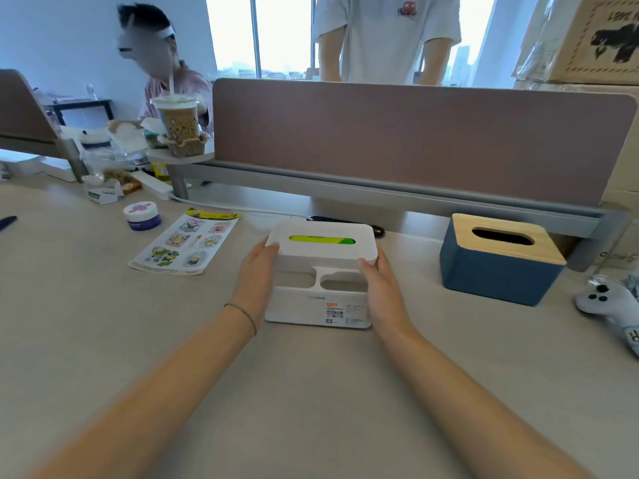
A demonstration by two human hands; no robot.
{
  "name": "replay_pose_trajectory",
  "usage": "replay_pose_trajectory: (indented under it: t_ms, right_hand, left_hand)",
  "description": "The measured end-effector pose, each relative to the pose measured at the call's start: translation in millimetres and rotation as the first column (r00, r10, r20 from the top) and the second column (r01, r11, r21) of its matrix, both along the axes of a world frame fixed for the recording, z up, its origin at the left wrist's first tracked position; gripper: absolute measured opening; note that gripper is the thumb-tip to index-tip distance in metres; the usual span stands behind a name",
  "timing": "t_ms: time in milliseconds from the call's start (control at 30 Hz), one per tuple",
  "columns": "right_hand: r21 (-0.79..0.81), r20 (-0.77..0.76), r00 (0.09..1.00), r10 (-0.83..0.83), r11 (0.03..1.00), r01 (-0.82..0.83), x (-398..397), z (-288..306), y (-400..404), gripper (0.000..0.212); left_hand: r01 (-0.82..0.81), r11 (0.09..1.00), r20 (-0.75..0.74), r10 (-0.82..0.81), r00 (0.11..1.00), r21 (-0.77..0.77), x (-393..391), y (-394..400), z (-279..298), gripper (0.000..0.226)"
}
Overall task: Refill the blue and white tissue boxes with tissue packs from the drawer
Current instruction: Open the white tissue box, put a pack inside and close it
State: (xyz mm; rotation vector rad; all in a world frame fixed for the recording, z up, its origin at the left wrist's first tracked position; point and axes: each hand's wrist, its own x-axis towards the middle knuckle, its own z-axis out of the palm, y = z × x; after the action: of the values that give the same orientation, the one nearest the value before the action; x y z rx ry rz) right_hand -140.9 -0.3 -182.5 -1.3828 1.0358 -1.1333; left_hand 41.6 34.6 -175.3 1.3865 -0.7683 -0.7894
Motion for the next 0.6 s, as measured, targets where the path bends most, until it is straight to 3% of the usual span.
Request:
replay_pose_trajectory:
  t_ms: [600]
  right_hand:
    - [0.125,0.130,0.968,-0.217,0.972,0.201,-47.4,7.0,-88.4,0.042]
  left_hand:
    - [0.214,0.977,-0.203,-0.208,0.957,0.011,-54.9,-120.3,2.0,0.045]
